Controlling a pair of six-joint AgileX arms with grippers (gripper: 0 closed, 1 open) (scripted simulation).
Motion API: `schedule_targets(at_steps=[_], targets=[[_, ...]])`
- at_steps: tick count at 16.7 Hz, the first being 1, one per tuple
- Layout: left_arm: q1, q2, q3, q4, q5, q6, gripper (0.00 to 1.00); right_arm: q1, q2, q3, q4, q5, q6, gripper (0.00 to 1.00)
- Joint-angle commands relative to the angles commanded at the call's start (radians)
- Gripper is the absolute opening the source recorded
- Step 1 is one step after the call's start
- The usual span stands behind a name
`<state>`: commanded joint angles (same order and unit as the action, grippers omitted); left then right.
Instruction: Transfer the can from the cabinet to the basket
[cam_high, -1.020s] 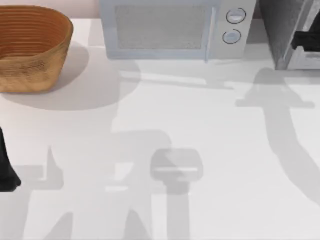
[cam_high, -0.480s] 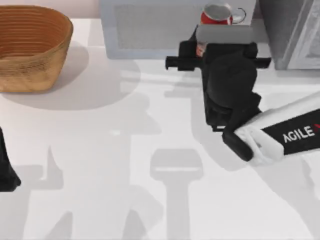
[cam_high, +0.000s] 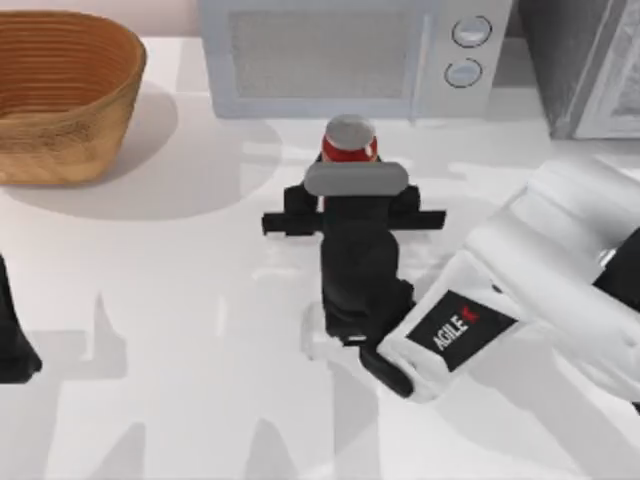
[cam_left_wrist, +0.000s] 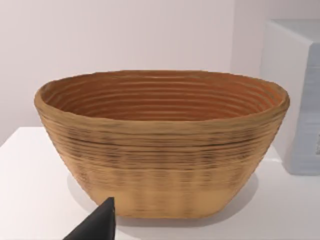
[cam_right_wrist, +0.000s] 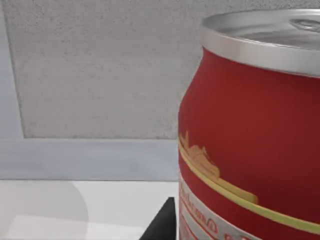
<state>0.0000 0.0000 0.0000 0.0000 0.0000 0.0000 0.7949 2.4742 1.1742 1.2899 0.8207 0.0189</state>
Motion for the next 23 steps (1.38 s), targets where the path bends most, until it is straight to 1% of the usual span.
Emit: schedule_targets(at_steps=[7,12,16,23], targets=[[0.0,0.0,0.0,0.0,0.0,0.0,1.0,-0.003,0.017,0.003,0.001,0.0,0.002,0.0],[0.0,0.0,0.0,0.0,0.0,0.0,1.0,-0.031,0.069,0.087,-0.02,-0.029,-0.002,0.0],[0.0,0.0,0.0,0.0,0.0,0.0,1.0,-0.034,0.075,0.098,-0.022,-0.034,-0.002,0.0],[0.0,0.0,0.0,0.0,0.0,0.0,1.0,-0.034,0.075,0.098,-0.022,-0.034,-0.002,0.53]])
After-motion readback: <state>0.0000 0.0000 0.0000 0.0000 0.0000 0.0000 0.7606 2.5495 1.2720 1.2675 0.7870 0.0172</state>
